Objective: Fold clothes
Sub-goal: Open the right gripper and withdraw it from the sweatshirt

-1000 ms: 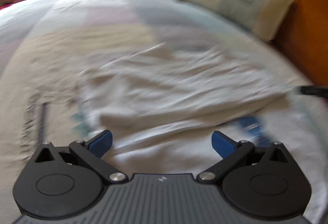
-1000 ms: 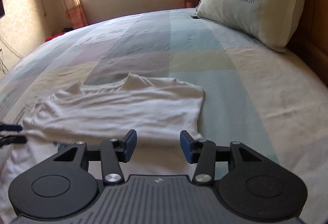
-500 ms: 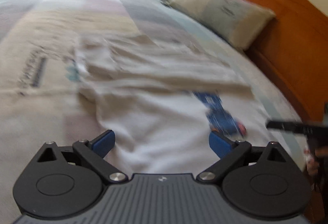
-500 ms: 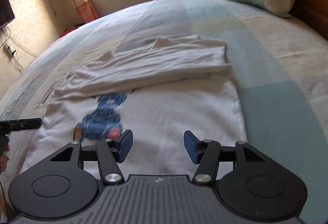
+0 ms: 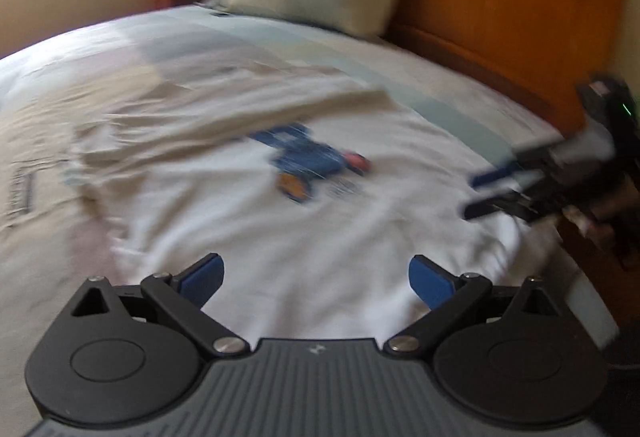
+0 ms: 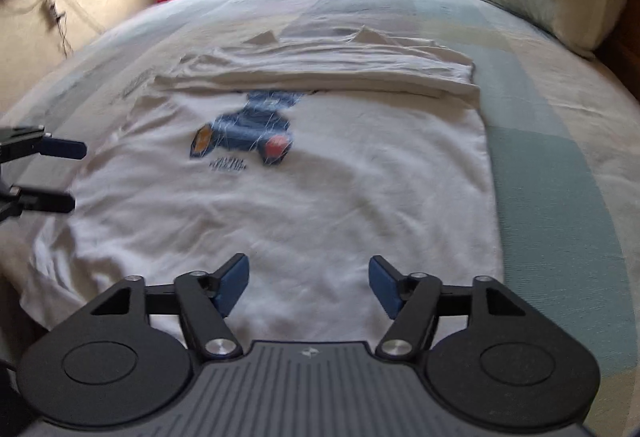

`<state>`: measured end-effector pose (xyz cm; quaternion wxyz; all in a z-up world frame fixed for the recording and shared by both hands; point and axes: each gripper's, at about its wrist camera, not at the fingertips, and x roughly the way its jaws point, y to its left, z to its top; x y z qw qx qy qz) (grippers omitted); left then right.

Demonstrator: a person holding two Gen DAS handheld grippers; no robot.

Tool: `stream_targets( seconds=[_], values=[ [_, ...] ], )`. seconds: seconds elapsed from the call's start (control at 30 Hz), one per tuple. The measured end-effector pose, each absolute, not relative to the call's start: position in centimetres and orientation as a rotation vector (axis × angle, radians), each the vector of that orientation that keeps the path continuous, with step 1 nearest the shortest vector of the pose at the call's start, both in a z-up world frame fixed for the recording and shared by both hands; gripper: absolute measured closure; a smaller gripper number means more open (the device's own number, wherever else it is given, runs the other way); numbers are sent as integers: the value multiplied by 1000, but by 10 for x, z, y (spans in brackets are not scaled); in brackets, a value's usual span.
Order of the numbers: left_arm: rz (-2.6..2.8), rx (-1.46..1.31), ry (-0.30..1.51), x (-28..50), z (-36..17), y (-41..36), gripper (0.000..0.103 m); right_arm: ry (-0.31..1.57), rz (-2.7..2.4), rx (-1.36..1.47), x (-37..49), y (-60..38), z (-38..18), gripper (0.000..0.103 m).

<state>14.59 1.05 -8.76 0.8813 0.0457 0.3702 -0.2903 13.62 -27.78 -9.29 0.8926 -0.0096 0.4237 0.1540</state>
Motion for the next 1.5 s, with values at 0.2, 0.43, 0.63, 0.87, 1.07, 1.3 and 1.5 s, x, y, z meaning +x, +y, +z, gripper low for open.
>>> stream_targets(
  seconds=[0.2, 0.43, 0.63, 0.87, 1.07, 1.3, 1.5],
  values=[
    [-551, 46, 863, 125, -113, 16, 4, 891, 333, -46, 125, -269, -98, 14],
    [-500, 50, 879, 110, -98, 23, 4, 894, 342, -68, 117, -261, -104, 0],
    [-502, 153, 886, 105, -107, -4, 4, 886, 334, -83, 114, -260, -105, 0],
    [-481, 258, 870, 86, -111, -8, 3, 864, 366, -136, 94, -269, -99, 0],
    [-511, 348, 821, 77, -102, -20, 3, 797, 542, -370, 67, -264, -84, 0],
    [-591, 445, 756, 69, -101, -55, 3, 749, 730, -654, 40, -227, -94, 0],
    [-615, 478, 736, 60, -100, -72, 2, 653, 753, -877, 22, -187, -119, 0]
  ],
)
